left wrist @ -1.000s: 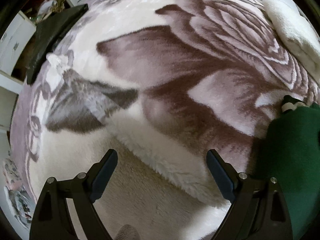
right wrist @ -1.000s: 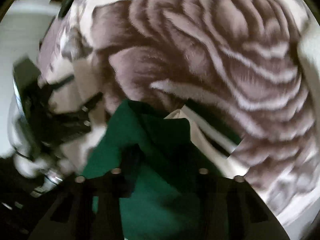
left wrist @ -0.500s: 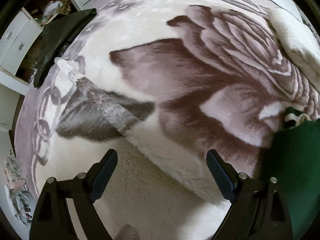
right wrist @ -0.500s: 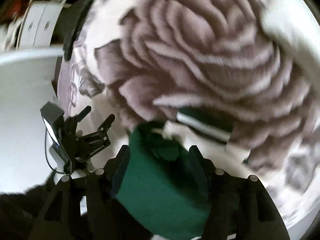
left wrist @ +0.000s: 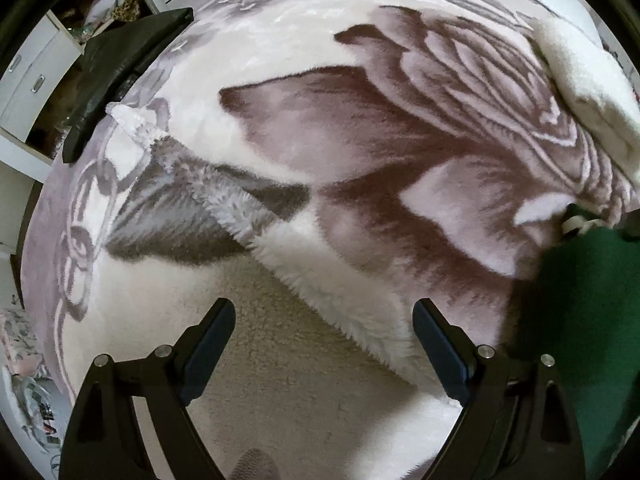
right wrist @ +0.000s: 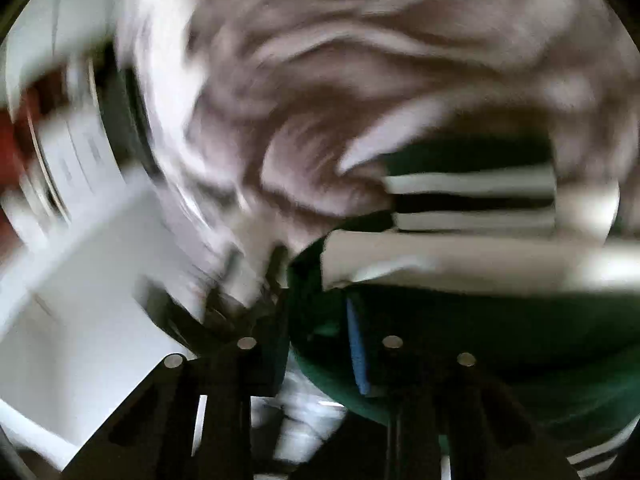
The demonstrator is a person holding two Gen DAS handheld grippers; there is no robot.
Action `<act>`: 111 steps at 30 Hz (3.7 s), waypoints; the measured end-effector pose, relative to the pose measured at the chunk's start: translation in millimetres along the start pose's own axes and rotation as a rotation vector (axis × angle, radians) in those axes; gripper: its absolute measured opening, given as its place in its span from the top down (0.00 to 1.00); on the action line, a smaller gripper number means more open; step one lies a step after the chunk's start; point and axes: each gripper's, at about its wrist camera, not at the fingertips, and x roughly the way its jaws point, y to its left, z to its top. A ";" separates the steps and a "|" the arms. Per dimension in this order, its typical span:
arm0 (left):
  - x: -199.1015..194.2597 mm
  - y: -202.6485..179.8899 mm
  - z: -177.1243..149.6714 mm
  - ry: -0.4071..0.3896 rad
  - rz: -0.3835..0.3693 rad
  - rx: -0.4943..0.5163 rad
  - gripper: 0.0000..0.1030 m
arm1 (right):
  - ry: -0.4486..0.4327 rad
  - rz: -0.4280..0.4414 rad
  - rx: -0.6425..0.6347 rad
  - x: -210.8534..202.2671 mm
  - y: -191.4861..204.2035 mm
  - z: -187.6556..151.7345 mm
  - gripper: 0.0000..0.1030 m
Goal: Fold large clothes
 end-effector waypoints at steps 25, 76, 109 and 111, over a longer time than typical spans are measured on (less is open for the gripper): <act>-29.6 -111.9 34.0 -0.130 -0.238 0.223 0.04 | -0.624 -0.006 0.093 -104.5 -213.8 -150.3 0.59; -54.9 -44.8 -85.8 0.046 -0.542 -0.045 0.05 | -0.575 0.141 0.008 -69.2 -314.3 -277.1 0.20; -48.7 -110.9 -55.1 0.019 -0.993 0.097 0.26 | -0.444 0.441 -0.204 -43.4 -282.3 -185.5 0.50; -59.0 -114.6 -46.5 0.006 -0.999 0.111 0.27 | -0.464 0.445 -0.207 -55.3 -277.9 -192.3 0.51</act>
